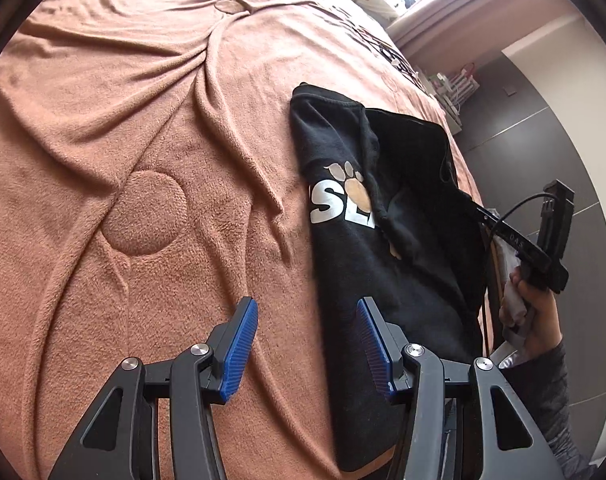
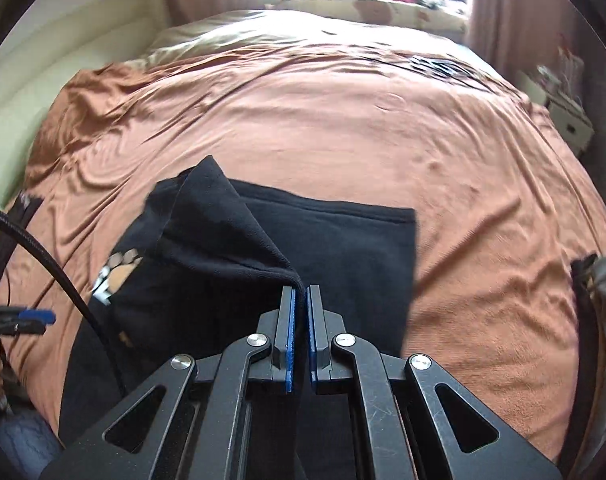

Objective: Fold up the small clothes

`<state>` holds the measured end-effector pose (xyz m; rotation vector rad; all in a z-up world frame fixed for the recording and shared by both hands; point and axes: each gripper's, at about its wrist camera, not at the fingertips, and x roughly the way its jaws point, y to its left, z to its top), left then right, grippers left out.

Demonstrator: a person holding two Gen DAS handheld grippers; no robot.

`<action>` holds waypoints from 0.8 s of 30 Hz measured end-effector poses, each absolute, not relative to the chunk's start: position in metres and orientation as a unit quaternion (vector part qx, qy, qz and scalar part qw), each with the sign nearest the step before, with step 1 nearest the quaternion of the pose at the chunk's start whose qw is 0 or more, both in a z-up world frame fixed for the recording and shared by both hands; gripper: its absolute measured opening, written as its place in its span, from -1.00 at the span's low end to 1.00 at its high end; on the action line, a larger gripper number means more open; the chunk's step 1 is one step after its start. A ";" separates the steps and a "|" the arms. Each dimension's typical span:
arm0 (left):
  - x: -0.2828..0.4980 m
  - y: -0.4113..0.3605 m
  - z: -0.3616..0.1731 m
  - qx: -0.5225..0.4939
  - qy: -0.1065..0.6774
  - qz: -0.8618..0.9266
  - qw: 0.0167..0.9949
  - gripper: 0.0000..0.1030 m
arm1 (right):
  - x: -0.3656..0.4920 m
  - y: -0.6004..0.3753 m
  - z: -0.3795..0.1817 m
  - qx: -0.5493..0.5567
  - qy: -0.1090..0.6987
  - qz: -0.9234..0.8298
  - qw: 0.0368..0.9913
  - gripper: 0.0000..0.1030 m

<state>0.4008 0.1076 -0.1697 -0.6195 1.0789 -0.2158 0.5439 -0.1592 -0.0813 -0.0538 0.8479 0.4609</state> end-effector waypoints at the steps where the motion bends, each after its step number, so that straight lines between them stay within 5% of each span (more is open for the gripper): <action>1: 0.402 0.107 -0.170 -0.289 0.505 -0.100 0.807 0.04 | 0.548 -0.165 -0.085 -0.016 0.413 0.212 0.886 -0.97; 12: 0.409 0.095 -0.180 -0.284 0.516 -0.099 0.802 0.04 | 0.573 -0.190 -0.116 0.044 0.452 0.171 0.875 -0.93; 15: 0.412 0.094 -0.182 -0.284 0.519 -0.096 0.800 0.04 | 0.570 -0.190 -0.109 0.045 0.443 0.179 0.877 -0.54; 17: 0.413 0.093 -0.182 -0.284 0.518 -0.096 0.801 0.04 | 0.573 -0.188 -0.107 0.042 0.440 0.192 0.876 -0.02; 24: 0.420 0.090 -0.182 -0.277 0.522 -0.095 0.801 0.04 | 0.598 -0.177 -0.105 0.008 0.425 0.215 0.879 -0.02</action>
